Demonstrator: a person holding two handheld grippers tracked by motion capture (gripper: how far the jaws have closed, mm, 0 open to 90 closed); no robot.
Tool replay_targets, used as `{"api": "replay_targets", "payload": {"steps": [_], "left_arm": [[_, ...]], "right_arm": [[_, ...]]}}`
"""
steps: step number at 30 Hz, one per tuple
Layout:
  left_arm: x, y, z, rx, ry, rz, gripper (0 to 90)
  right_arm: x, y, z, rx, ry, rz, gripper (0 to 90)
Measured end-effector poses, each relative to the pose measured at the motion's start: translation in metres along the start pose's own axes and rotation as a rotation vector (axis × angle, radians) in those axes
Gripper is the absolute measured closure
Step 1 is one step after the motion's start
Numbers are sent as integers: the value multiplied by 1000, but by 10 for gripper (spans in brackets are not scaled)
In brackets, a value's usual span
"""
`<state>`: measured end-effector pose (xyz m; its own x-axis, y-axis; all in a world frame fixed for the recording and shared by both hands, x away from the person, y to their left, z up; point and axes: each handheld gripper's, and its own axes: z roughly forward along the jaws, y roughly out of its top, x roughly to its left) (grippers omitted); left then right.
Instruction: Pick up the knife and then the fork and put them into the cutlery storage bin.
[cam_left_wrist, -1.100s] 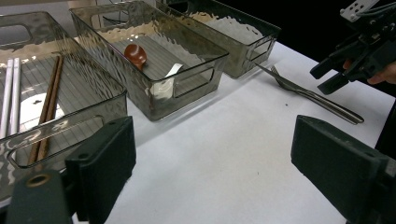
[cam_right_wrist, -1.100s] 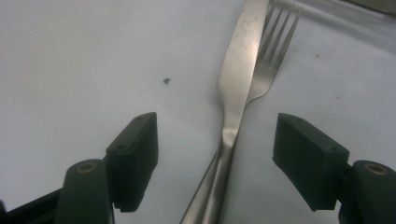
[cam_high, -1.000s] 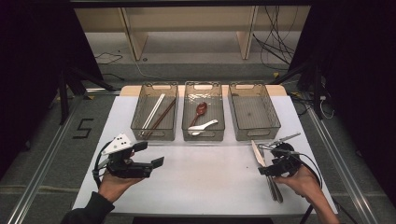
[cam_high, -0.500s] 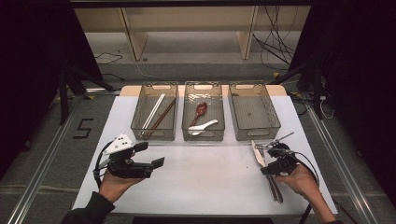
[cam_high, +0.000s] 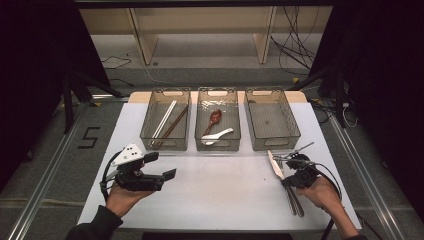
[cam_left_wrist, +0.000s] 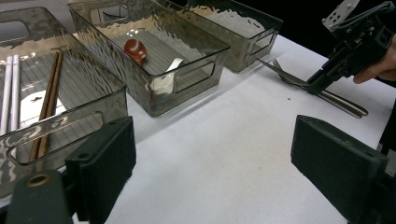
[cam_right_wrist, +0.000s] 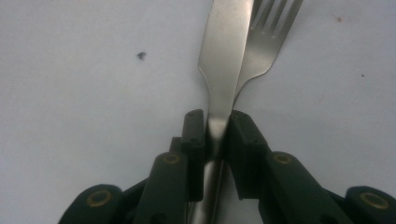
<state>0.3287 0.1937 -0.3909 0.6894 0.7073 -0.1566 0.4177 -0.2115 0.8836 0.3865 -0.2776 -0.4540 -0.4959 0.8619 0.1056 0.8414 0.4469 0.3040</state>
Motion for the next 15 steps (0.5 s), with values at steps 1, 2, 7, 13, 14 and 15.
{"api": "replay_targets", "payload": {"steps": [1,2,7,13,14,15], "left_arm": [[0,0,0,1,0,1,138],[0,0,0,1,1,1,138],[0,0,1,2,2,-1,139],[0,0,0,1,4,4,140],[0,0,0,1,3,1,141],[0,0,0,3,2,2,141]], "right_arm": [[0,0,0,0,-7,0,792],[1,0,-1,-1,-15,-3,804],[2,-1,-2,4,-24,-31,811],[1,-2,-8,-22,-17,-48,812],[1,-2,-9,-22,-14,-49,813],[1,-2,-9,-26,-12,-50,813]]}}
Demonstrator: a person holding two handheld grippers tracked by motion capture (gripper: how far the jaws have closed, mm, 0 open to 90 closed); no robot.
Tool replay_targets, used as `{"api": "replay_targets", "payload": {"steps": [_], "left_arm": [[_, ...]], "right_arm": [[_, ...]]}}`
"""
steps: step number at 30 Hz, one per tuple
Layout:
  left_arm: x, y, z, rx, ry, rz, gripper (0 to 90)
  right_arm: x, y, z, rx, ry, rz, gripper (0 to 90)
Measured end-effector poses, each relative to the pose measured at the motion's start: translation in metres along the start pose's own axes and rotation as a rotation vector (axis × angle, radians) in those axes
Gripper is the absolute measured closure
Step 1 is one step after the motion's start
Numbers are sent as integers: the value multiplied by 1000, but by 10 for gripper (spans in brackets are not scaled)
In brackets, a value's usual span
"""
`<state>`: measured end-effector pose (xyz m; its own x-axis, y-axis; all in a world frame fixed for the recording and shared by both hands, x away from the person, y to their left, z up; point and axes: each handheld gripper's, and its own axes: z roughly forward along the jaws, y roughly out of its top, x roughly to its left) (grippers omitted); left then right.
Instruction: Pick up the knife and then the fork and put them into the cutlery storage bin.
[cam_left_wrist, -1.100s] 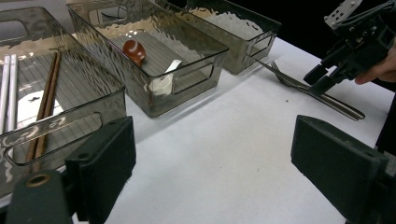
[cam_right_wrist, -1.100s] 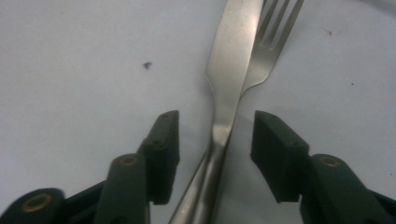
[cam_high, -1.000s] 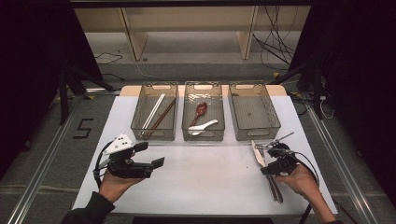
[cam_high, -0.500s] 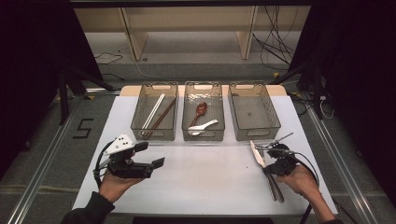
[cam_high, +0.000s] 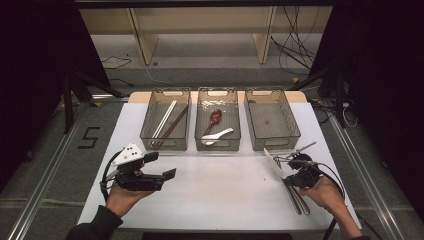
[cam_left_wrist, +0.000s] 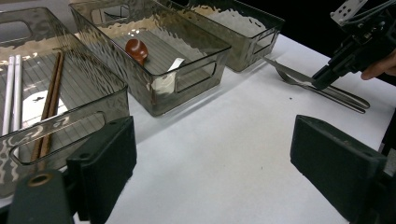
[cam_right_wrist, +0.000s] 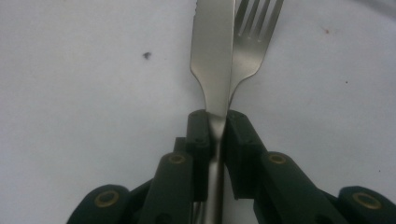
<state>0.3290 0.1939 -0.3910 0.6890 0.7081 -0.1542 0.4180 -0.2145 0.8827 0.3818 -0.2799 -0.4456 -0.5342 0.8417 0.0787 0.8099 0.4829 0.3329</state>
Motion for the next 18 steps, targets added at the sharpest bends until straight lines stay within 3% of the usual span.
{"api": "replay_targets", "payload": {"steps": [13,18], "left_arm": [[0,1,-2,-12,-2,-5,141],[1,0,-1,-7,-7,-19,141]], "right_arm": [[5,1,-15,-81,17,-7,814],[3,2,-27,-165,42,19,814]]}}
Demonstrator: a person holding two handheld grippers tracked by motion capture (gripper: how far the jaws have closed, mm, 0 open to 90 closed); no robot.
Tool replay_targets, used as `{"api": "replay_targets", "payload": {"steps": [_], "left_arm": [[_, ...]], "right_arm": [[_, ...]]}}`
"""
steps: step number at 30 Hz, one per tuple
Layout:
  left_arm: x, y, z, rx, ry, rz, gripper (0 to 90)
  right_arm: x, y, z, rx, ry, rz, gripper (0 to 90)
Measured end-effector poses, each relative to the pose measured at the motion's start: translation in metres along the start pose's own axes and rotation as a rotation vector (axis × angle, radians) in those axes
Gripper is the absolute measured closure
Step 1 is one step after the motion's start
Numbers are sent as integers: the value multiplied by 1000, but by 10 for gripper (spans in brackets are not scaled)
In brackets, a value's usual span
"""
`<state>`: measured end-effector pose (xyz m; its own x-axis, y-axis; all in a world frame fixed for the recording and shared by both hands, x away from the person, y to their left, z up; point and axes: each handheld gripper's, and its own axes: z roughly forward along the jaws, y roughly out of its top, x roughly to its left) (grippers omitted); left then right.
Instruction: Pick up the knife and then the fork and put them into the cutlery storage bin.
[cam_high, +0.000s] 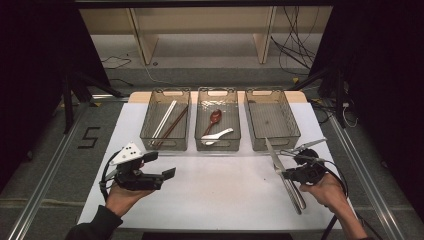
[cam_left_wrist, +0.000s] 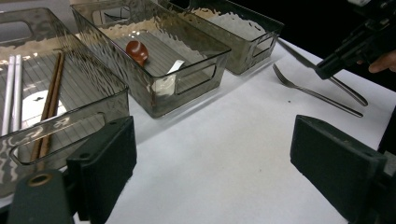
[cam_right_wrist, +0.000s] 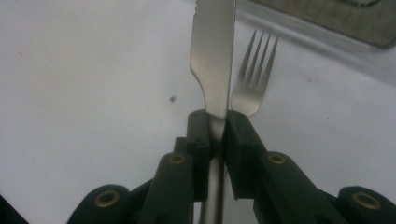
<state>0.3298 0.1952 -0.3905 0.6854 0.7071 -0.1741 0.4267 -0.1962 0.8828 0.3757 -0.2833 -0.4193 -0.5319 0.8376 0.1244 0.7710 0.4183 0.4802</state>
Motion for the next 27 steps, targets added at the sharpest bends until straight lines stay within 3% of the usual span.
{"api": "replay_targets", "payload": {"steps": [6,15,27], "left_arm": [[0,0,-1,-12,0,-3,141],[1,0,-1,-24,3,-5,140],[4,-1,-1,-34,15,-1,140]], "right_arm": [[-6,9,-13,-89,58,38,814],[-20,27,-30,-198,26,68,813],[-29,62,-42,-278,14,87,813]]}}
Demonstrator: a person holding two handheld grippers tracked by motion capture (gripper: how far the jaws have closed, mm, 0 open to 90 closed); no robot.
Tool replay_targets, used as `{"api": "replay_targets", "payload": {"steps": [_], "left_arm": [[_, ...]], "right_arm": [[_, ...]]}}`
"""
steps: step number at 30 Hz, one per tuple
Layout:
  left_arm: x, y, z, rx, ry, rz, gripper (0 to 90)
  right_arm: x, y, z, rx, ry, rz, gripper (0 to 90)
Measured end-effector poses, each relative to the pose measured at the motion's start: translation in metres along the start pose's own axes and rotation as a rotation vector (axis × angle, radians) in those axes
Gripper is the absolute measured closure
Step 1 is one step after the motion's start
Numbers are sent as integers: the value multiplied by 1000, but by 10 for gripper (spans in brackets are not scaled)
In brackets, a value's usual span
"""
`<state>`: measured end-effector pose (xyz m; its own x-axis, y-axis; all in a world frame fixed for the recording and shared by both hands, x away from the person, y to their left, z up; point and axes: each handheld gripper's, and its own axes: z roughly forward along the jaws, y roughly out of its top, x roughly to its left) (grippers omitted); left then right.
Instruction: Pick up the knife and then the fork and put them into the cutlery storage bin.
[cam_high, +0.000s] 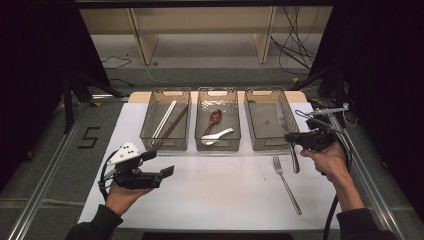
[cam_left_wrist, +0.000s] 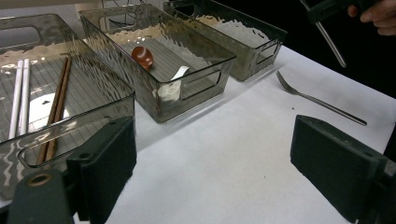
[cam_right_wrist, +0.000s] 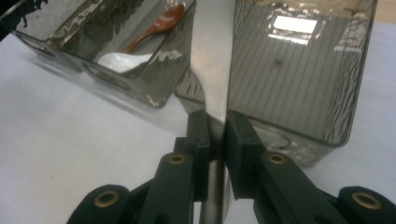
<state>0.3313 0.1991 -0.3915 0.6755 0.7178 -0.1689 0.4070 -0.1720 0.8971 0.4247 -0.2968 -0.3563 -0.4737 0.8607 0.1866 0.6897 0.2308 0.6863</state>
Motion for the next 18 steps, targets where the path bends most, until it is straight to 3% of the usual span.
{"api": "replay_targets", "payload": {"steps": [18], "left_arm": [[0,0,-1,-10,-1,5,140]], "right_arm": [[-10,42,18,-29,-27,30,813]]}}
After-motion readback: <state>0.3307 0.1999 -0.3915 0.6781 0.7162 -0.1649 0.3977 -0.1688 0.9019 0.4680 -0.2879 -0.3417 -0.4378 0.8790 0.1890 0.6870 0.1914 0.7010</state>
